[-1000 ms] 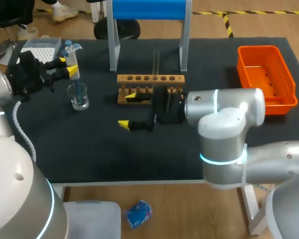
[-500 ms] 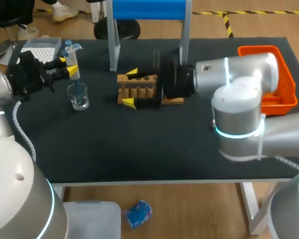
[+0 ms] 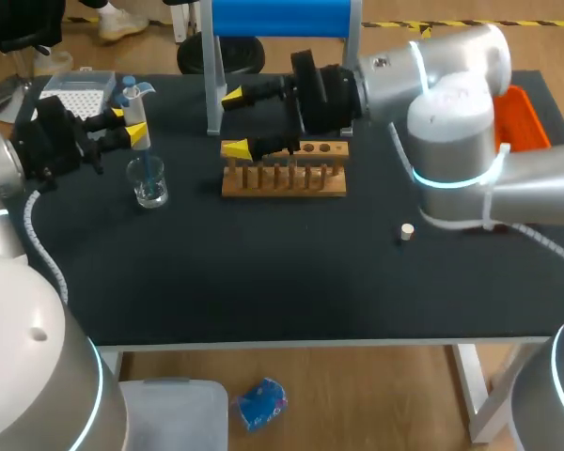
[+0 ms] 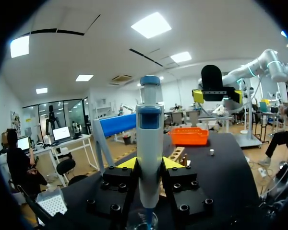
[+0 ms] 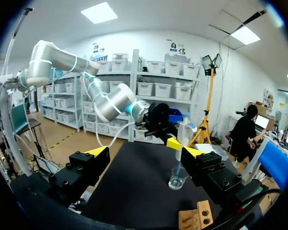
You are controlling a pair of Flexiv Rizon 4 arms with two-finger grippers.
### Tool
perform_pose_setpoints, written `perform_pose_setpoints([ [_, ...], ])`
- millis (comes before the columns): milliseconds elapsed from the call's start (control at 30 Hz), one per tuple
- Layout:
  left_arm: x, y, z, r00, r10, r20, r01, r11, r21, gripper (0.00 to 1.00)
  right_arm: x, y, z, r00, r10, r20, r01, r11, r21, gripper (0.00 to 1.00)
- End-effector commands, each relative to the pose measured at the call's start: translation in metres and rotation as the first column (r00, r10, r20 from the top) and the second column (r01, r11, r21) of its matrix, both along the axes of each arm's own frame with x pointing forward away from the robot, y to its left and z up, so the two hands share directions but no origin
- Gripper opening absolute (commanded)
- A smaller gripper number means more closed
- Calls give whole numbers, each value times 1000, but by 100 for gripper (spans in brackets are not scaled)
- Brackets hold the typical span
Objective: Invert the test tube, pick up the pipette, mount the tip to pipette, aspirate from beaker and dispense into the tube, eject the tip, return the pipette, and cap with the stopper.
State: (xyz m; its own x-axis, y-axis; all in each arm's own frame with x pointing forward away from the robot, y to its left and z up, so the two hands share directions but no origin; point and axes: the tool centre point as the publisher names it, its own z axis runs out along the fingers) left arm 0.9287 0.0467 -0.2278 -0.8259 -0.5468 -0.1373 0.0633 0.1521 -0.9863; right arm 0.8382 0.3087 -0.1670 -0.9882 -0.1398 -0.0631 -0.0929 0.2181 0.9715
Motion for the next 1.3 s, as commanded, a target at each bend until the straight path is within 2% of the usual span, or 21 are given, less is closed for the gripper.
perform_pose_setpoints([
  [33, 0, -1, 0, 1000, 4, 2, -4, 1000, 1, 0, 5, 0, 1, 980, 195, -47, -197, 980, -19, 100],
  [333, 0, -1, 0, 1000, 4, 2, -4, 1000, 1, 0, 5, 0, 1, 980, 195, -47, -197, 980, -19, 100],
  [433, 0, -1, 0, 1000, 4, 2, -4, 1000, 1, 0, 15, -1, -7, 988, 149, -46, -153, 984, -90, 100],
  [600, 0, -1, 0, 1000, 4, 2, -4, 1000, 1, 0, 33, 2, -7, 993, 112, -31, -114, 991, -73, 100],
  [1033, 0, -1, 0, 1000, 4, 2, -4, 1000, 1, 0, 66, 42, -5, 985, 171, -20, -172, 978, -114, 100],
  [1300, 0, -1, 0, 1000, 4, 2, -4, 1000, 1, 0, 73, 65, 15, 977, 214, 9, -211, 970, -123, 100],
])
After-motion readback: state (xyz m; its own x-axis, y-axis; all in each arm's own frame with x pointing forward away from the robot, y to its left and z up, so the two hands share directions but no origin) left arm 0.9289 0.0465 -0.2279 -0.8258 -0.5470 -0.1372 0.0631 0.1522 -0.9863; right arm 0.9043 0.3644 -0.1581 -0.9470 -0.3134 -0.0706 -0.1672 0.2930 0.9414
